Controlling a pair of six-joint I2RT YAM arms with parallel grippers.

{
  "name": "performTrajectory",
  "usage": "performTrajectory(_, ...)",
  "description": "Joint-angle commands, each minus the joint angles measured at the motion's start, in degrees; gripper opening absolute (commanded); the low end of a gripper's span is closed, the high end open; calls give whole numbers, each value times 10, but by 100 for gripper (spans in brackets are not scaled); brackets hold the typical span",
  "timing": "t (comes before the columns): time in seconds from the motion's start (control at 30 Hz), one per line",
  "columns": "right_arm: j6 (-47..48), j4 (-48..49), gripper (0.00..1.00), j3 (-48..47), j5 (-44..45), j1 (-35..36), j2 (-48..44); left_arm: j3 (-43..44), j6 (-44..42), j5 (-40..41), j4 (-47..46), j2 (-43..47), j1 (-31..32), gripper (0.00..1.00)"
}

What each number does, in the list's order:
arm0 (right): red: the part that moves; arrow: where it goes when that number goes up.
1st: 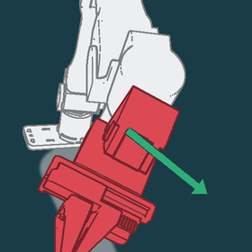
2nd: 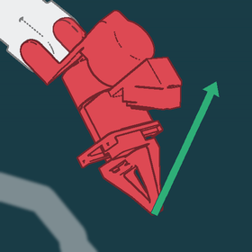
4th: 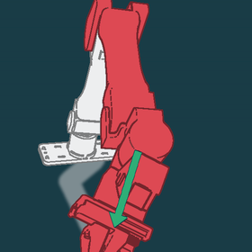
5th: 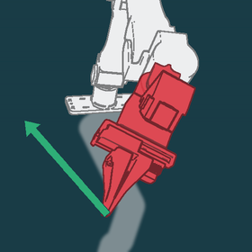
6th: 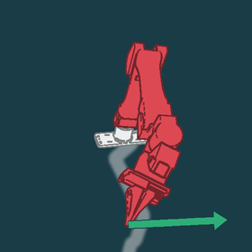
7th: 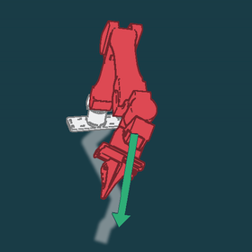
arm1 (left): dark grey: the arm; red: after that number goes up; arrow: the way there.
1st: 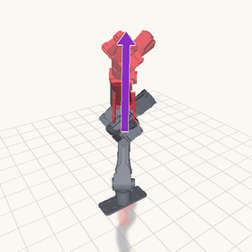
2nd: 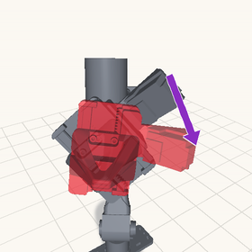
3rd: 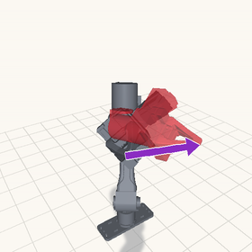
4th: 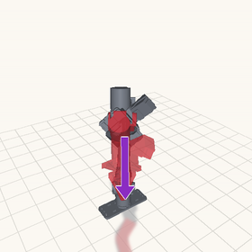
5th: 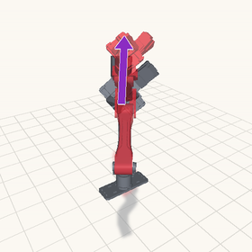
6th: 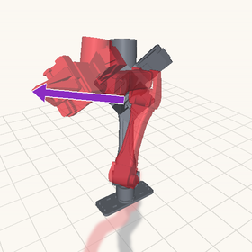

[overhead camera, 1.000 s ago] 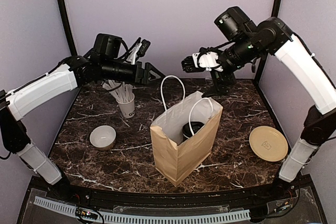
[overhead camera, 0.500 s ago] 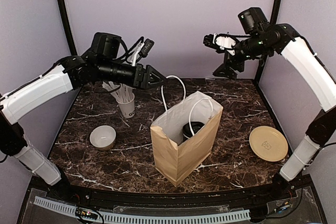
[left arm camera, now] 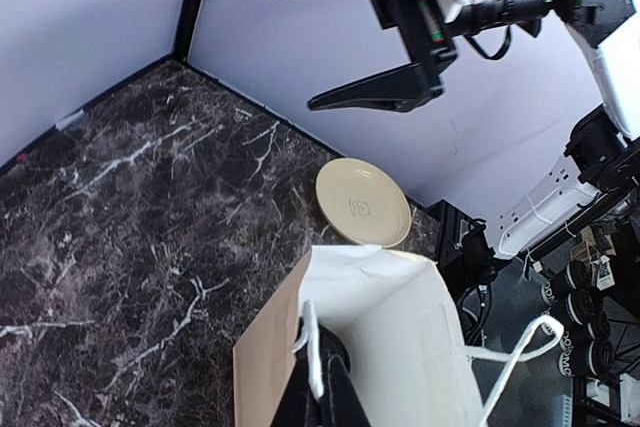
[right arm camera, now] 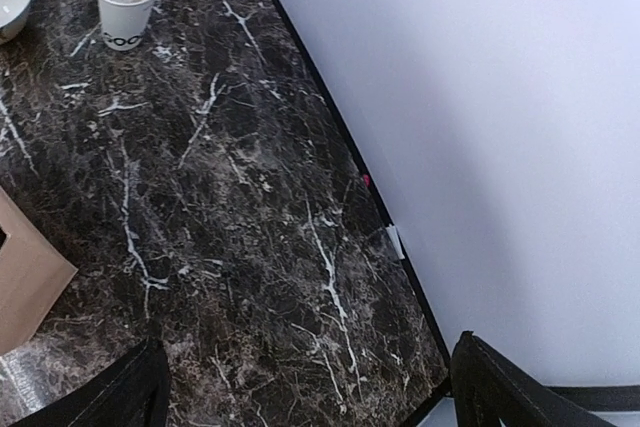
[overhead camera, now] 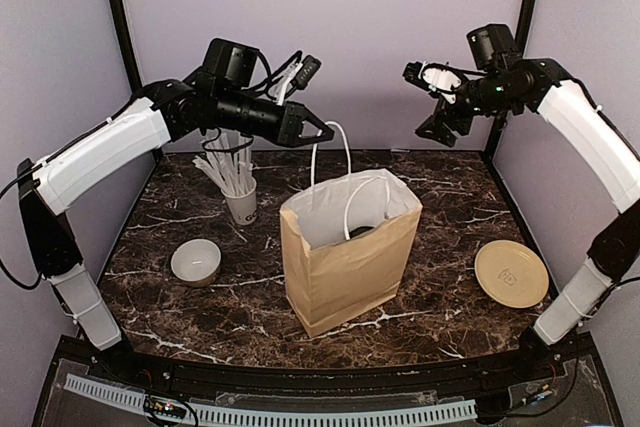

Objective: Pack the takeout coffee

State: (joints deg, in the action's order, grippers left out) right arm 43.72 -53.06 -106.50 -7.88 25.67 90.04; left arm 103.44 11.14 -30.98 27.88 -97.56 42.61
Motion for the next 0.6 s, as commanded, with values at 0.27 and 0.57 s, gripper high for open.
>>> performTrajectory(0.27,-32,82,99,77,-14,-40,-8,-34,-49,-95,8,33,47,0)
performTrajectory(0.57,-34,73,99,84,-30,-40,7,-112,-35,-115,-30,85,129,0)
